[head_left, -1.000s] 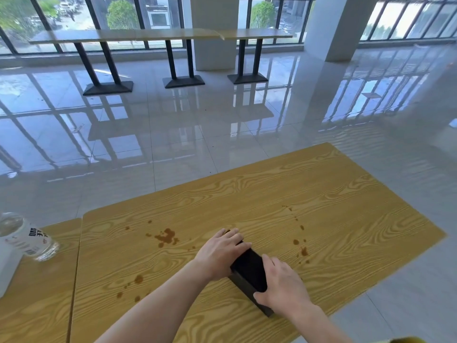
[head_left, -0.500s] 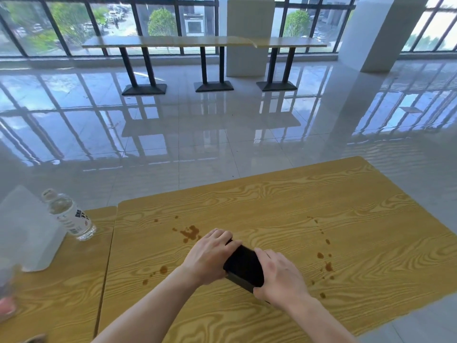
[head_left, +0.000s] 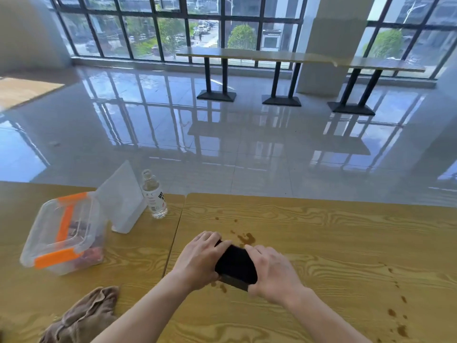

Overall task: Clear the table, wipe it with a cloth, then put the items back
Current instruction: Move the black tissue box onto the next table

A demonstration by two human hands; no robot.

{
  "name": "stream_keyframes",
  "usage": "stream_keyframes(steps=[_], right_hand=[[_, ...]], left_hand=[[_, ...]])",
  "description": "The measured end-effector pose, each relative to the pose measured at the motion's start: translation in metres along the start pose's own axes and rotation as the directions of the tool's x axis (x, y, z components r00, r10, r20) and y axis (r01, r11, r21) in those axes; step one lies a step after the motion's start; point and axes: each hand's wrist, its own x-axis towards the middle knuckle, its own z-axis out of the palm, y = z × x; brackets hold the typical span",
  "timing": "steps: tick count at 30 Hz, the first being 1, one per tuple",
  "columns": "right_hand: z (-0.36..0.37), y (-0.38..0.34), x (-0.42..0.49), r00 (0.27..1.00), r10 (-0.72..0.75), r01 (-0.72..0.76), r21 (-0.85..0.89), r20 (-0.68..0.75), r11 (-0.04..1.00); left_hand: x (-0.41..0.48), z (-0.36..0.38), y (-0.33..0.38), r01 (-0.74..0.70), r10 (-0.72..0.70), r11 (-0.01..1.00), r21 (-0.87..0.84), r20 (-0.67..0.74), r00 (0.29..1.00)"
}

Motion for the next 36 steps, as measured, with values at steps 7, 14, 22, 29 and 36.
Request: stream_keyframes(steps=[7, 14, 22, 29, 36], right_hand=[[-0.006, -0.071, 0.081, 0.964, -0.256, 0.261, -0.076, 0.071, 0.962], [-0.003, -0.137, 0.160, 0.895, -0.423, 0.440, -0.124, 0.137, 0.890], [0.020, -0.188, 0.230, 0.820, -0.537, 0.568, -0.168, 0.200, 0.805], [0.038, -0.203, 0.268, 0.788, -0.567, 0.608, -0.155, 0.240, 0.779], [0.046, -0.202, 0.277, 0.774, -0.568, 0.615, -0.119, 0.281, 0.779]], left_hand=[[-0.053, -0.013, -0.068, 0.287, -0.286, 0.958, 0.004, -0.050, 0.957], [-0.086, -0.016, -0.126, 0.555, -0.548, 0.829, 0.067, -0.095, 0.831], [-0.102, -0.001, -0.164, 0.738, -0.734, 0.671, 0.073, -0.076, 0.675], [-0.096, 0.006, -0.182, 0.786, -0.785, 0.609, 0.109, -0.060, 0.617], [-0.094, 0.017, -0.190, 0.786, -0.786, 0.608, 0.113, -0.053, 0.616]])
